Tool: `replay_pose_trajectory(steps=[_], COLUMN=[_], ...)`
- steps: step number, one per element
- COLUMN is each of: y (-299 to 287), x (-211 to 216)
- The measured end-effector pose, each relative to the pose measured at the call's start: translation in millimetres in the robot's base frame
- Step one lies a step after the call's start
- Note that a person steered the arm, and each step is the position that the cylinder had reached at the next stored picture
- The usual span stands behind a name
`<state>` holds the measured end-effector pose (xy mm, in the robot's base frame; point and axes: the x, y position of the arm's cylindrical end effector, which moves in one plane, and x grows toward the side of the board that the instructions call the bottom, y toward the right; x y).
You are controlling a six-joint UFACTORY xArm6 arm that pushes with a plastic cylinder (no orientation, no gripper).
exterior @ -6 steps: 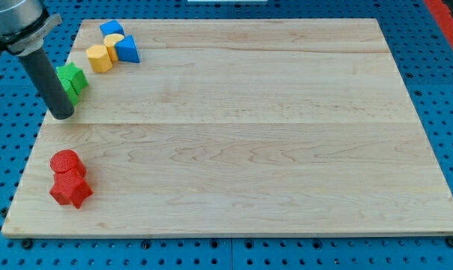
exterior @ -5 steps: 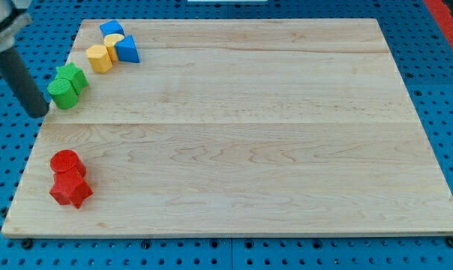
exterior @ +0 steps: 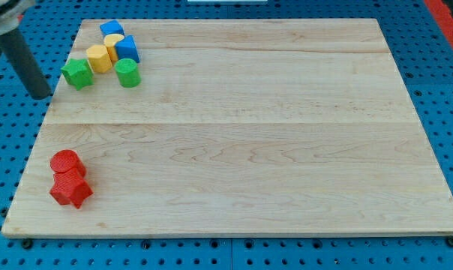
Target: Move the green star to the left of the green circle
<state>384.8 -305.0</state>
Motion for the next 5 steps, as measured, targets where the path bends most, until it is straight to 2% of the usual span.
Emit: replay_pose_trajectory(steps=[2, 3, 4, 5], y=[38.1, 54.3, 45.7, 92.8], x=[-47.6, -47.6, -28.7, 42.7])
